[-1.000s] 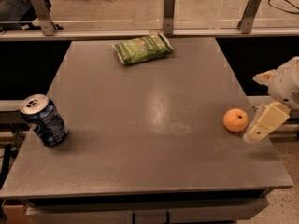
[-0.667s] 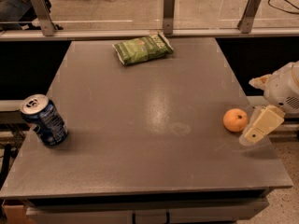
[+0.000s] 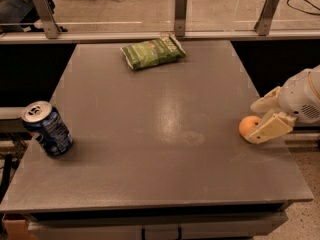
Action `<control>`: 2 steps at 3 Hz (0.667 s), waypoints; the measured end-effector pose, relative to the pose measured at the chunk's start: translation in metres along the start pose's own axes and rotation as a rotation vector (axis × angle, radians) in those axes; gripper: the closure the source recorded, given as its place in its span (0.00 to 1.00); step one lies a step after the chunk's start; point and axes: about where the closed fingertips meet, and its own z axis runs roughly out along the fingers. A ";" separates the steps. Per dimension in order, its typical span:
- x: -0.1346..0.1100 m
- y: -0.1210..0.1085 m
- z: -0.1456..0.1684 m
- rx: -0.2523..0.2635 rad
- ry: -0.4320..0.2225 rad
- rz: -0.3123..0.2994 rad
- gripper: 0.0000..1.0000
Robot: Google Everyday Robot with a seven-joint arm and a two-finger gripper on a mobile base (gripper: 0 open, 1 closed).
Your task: Pick orange
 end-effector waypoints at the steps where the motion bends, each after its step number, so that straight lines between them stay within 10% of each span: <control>1: -0.007 0.002 -0.003 -0.014 -0.026 0.001 0.63; 2: -0.021 0.009 -0.002 -0.059 -0.082 -0.002 0.85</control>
Offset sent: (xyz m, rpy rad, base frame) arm -0.0064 0.0376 0.0208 0.1966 0.0354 0.0895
